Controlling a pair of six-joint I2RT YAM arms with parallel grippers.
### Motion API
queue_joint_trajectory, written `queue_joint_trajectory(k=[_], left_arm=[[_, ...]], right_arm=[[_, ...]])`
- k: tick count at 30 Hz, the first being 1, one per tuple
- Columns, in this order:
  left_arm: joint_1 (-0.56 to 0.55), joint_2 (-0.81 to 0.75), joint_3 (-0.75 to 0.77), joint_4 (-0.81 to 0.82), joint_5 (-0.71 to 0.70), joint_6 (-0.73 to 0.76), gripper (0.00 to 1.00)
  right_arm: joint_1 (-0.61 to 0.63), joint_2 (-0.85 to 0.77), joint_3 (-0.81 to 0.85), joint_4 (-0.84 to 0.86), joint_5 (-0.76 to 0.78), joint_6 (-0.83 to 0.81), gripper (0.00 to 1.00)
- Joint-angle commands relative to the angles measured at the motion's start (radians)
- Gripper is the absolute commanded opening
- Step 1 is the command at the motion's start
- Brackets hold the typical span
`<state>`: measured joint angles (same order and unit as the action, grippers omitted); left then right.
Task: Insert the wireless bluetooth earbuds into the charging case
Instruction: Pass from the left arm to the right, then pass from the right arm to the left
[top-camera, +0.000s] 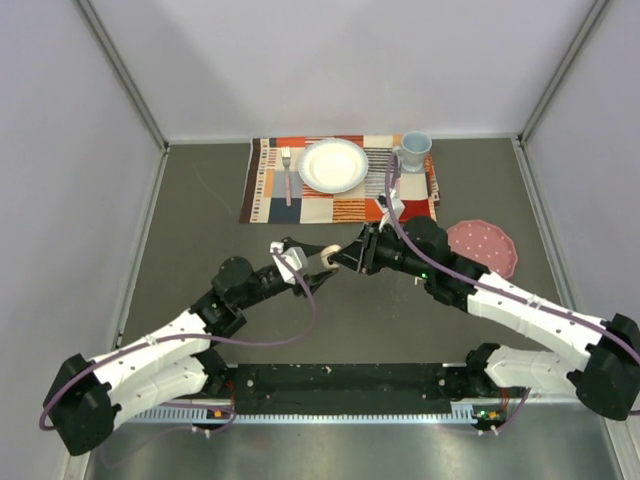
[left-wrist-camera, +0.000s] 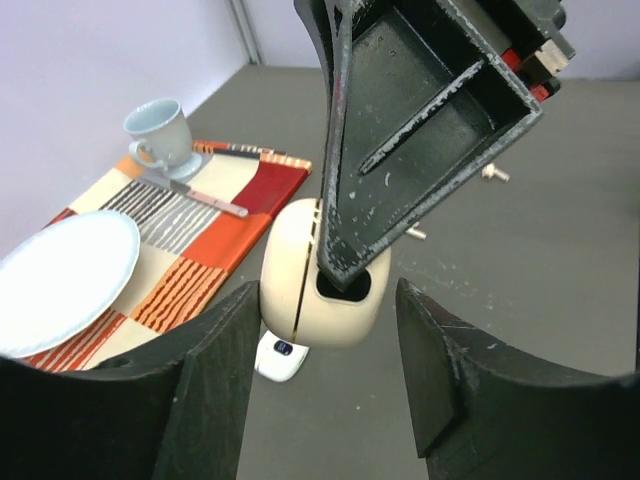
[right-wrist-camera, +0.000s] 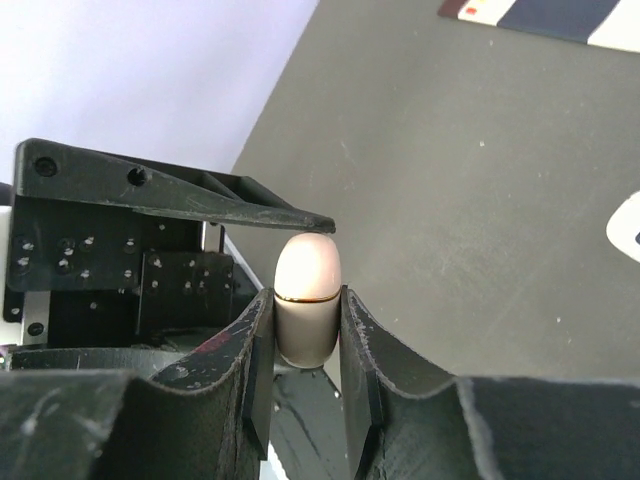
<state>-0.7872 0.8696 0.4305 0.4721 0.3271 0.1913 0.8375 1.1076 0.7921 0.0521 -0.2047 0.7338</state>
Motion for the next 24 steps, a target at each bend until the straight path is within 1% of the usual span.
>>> queue_joint_trajectory(k=[1, 7, 10, 13, 17, 19, 20, 23, 24], left_arm=[[-0.004, -0.04, -0.045, 0.193, 0.043, -0.092, 0.64], [-0.004, -0.041, -0.093, 0.295, 0.063, -0.084, 0.66], [-0.004, -0.044, -0.116, 0.373, 0.035, -0.095, 0.66], [-0.004, -0.06, -0.141, 0.416, -0.022, -0.121, 0.68], [-0.003, -0.087, -0.134, 0.396, -0.1, -0.171, 0.74], [0.0, -0.099, -0.11, 0.341, -0.169, -0.225, 0.77], [0.005, -0.101, -0.099, 0.323, -0.178, -0.246, 0.78], [0.042, -0.093, -0.055, 0.272, -0.149, -0.341, 0.82], [0.054, -0.08, -0.046, 0.27, -0.132, -0.398, 0.83]], right_arm=[[0.003, -0.066, -0.008, 0.144, 0.022, -0.007, 0.0], [0.002, -0.104, -0.024, 0.173, 0.008, 0.012, 0.0], [0.002, -0.121, -0.028, 0.186, -0.002, 0.021, 0.0], [0.0, -0.146, -0.04, 0.209, -0.001, 0.022, 0.0], [-0.002, -0.183, -0.066, 0.222, 0.019, -0.004, 0.0], [-0.008, -0.205, -0.083, 0.244, 0.031, -0.016, 0.0], [-0.008, -0.213, -0.103, 0.256, 0.031, -0.022, 0.0], [-0.012, -0.244, -0.138, 0.294, 0.033, -0.048, 0.0], [-0.012, -0.25, -0.148, 0.304, 0.03, -0.068, 0.0]])
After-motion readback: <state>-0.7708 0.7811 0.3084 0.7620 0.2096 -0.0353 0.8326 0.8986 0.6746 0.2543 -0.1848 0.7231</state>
